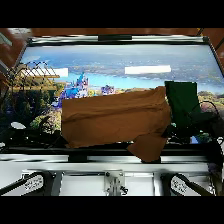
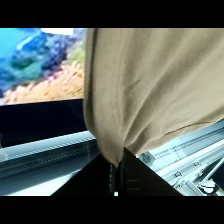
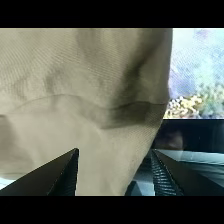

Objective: Fold the shirts.

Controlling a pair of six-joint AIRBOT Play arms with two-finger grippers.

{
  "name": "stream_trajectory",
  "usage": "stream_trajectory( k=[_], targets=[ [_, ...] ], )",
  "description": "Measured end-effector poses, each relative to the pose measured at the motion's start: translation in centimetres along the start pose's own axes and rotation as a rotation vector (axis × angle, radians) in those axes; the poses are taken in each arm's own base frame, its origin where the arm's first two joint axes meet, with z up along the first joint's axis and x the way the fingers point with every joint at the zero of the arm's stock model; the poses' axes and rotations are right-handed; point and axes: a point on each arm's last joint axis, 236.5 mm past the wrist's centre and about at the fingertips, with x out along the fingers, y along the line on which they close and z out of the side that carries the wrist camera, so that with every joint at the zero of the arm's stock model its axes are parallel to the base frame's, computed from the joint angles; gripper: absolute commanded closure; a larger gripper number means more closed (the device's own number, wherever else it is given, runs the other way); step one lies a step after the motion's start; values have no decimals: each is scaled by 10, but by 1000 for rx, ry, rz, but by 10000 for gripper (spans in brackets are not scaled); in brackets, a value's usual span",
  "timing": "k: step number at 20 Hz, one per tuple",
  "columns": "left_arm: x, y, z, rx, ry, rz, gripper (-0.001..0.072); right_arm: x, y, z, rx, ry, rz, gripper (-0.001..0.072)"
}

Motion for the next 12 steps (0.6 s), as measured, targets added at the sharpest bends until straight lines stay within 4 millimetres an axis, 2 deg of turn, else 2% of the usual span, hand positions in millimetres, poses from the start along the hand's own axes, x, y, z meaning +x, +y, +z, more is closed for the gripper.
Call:
stream_trajectory(
  k=[4, 5, 6, 7, 8, 10, 12],
  targets=[
    [0, 0, 0, 0, 2, -1, 671, 9, -1, -5, 19, 5, 12, 171],
    [0, 0, 0, 0, 2, -1, 671, 11, 1, -6, 26, 2, 19, 220],
    [0, 0, 0, 0, 2, -1, 671, 12, 0, -4, 30, -9, 21, 365],
    [0, 0, 0, 1, 1, -1, 672, 14, 0, 0, 36, -27, 21, 546],
    [-1, -1, 1, 4, -2, -1, 672, 15, -1, 4, 39, -45, 21, 651],
    [-5, -4, 7, 30, -16, 1, 672, 15, 5, 10, 42, -72, 47, 653],
    [-15, -12, 20, 102, -47, -2, 672, 8, 21, 19, 7, -101, 106, 654]
  ],
)
